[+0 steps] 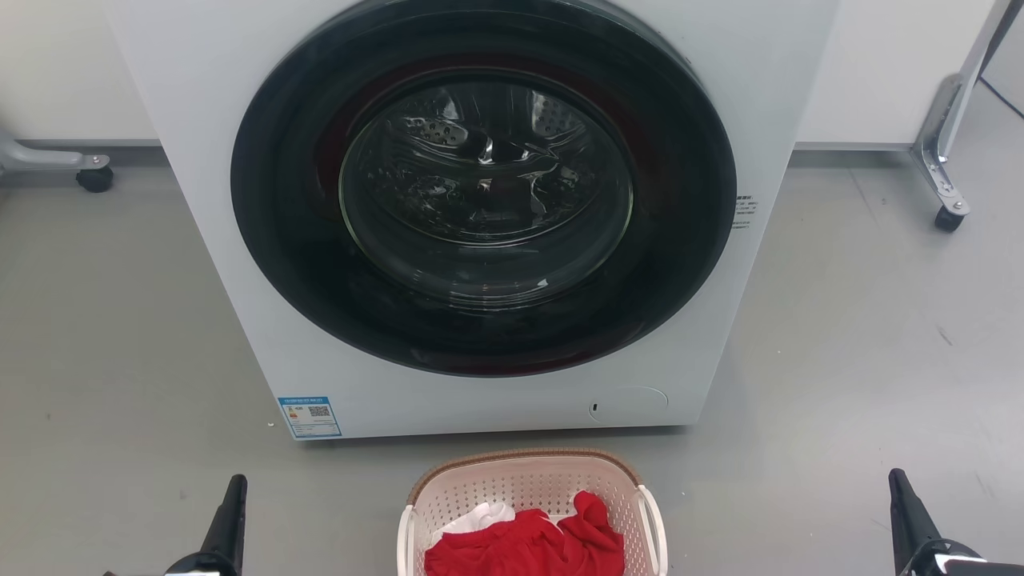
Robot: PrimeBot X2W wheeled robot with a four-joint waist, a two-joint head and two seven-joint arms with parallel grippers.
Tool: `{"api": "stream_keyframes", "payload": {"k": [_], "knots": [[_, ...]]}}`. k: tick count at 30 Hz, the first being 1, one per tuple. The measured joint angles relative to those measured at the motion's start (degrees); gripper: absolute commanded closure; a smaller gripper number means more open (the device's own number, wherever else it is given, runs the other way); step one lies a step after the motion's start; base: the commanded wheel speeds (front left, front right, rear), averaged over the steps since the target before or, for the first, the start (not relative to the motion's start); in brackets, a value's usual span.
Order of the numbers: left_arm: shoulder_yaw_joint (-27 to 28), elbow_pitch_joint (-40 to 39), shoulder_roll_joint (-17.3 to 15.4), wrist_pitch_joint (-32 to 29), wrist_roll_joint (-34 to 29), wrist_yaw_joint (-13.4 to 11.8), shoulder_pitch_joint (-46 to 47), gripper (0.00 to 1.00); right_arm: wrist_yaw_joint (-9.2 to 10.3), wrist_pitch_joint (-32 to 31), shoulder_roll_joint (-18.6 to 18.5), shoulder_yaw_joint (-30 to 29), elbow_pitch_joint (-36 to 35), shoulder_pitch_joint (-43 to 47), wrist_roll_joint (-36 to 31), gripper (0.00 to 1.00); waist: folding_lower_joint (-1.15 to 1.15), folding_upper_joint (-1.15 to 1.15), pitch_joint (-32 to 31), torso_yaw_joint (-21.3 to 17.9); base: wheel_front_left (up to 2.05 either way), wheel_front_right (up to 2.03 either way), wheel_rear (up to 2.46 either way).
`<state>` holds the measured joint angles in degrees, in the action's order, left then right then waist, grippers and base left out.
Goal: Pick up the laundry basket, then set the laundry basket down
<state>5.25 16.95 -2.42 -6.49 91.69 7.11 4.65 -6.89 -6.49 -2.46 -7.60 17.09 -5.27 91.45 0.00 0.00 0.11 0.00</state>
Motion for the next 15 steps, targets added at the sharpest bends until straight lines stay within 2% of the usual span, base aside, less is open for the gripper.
{"api": "stream_keyframes", "payload": {"k": [15], "knots": [[0.0, 0.0, 0.0, 0.0, 0.0, 0.0, 0.0, 1.0, 0.0, 0.0, 0.0, 0.0, 0.0, 0.0, 0.0, 1.0, 0.0, 0.0, 0.0, 0.0, 0.0, 0.0, 0.0]]}}
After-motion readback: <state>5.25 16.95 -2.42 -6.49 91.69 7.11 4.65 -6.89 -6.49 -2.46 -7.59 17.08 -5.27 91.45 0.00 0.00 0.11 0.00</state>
